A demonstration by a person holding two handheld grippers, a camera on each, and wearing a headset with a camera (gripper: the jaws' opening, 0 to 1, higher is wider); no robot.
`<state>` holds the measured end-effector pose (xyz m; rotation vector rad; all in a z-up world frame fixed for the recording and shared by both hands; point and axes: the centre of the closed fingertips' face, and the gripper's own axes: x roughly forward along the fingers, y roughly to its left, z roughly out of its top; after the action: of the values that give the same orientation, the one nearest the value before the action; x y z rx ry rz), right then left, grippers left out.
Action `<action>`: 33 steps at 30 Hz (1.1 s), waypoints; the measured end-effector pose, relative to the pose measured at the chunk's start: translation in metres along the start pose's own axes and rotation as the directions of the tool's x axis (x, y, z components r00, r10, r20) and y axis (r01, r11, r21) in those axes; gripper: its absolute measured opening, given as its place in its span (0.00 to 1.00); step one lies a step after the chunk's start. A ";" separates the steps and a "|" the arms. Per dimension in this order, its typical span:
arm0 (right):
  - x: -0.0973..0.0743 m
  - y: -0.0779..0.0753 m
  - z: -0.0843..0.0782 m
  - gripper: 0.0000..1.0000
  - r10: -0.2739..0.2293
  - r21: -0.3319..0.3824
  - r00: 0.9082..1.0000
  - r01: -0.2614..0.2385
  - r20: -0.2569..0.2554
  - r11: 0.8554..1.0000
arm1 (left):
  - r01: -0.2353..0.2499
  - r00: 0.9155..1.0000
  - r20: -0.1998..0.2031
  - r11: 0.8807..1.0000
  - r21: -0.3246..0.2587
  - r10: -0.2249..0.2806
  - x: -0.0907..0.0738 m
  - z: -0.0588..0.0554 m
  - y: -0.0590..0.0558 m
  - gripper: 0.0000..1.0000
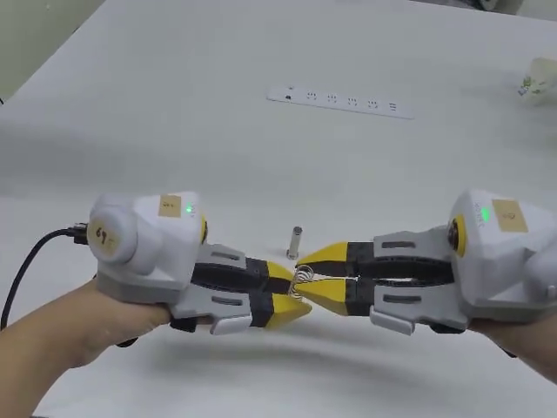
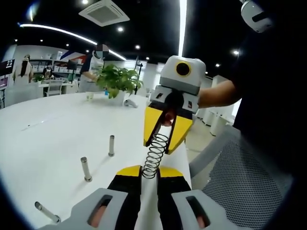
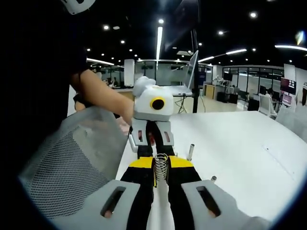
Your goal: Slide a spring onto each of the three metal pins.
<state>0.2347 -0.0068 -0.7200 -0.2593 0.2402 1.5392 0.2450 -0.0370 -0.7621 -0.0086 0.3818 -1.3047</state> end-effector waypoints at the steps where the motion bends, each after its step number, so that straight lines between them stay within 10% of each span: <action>1: 0.000 0.001 0.000 0.07 0.002 -0.003 1.000 -0.002 -0.002 1.000 | 0.000 1.000 -0.002 1.000 0.001 0.000 0.000 0.000 0.000 0.04; 33: -0.003 -0.008 -0.004 0.07 -0.038 -0.030 0.998 0.037 -0.043 0.999 | -0.096 0.995 0.003 0.995 -0.015 0.096 -0.017 0.000 0.013 0.23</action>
<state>0.2425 -0.0111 -0.7222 -0.3193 0.2465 1.5019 0.2537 -0.0172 -0.7601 -0.0056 0.3841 -1.2062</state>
